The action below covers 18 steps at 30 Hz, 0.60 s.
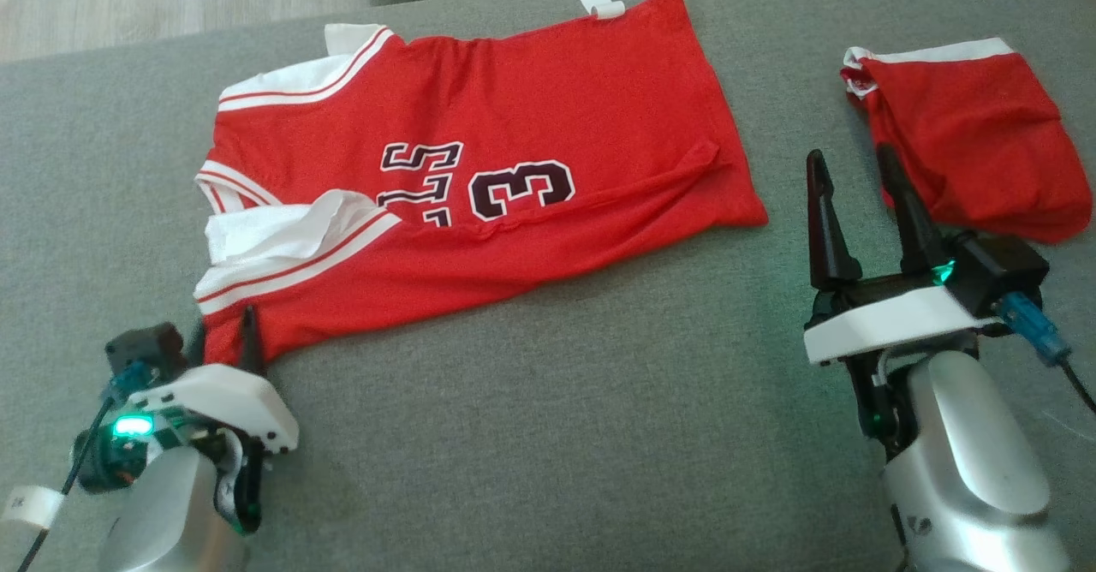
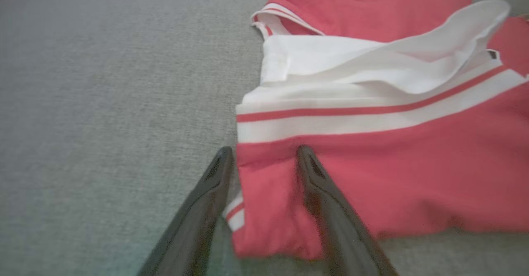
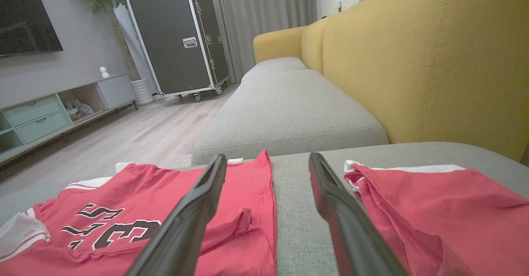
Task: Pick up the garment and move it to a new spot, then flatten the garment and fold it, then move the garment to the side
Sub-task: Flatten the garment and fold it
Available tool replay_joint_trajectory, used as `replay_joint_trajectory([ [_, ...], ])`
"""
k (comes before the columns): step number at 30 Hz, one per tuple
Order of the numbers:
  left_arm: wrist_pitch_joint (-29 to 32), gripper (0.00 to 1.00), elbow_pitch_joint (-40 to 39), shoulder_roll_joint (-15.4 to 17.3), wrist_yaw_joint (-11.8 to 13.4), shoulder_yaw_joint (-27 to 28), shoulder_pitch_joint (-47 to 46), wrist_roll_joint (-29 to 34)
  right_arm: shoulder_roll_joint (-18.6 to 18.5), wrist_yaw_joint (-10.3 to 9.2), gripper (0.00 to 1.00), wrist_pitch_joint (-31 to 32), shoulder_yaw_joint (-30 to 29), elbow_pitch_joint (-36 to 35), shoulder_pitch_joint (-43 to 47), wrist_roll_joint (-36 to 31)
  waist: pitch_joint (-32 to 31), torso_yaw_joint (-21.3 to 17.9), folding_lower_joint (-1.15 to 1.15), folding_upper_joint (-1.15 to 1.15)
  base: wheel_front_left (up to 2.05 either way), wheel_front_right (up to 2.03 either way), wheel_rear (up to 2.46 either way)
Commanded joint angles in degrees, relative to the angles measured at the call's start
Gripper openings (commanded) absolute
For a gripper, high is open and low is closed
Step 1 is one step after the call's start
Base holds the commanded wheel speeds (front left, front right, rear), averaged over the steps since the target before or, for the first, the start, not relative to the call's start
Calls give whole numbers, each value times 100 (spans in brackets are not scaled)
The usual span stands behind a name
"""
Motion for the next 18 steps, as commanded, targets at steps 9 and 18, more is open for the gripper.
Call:
replay_joint_trajectory([
  [9,-723,0,-504,187,-136,41,-213,52,85,-5,100,526,-112,755,-473,-491,-111,201,0,0,0,0,0],
  [18,-1265,0,-1468,227,-271,-306,-437,409,89,-5,100,1644,-209,1961,-1187,-464,-83,456,0,0,0,0,0],
])
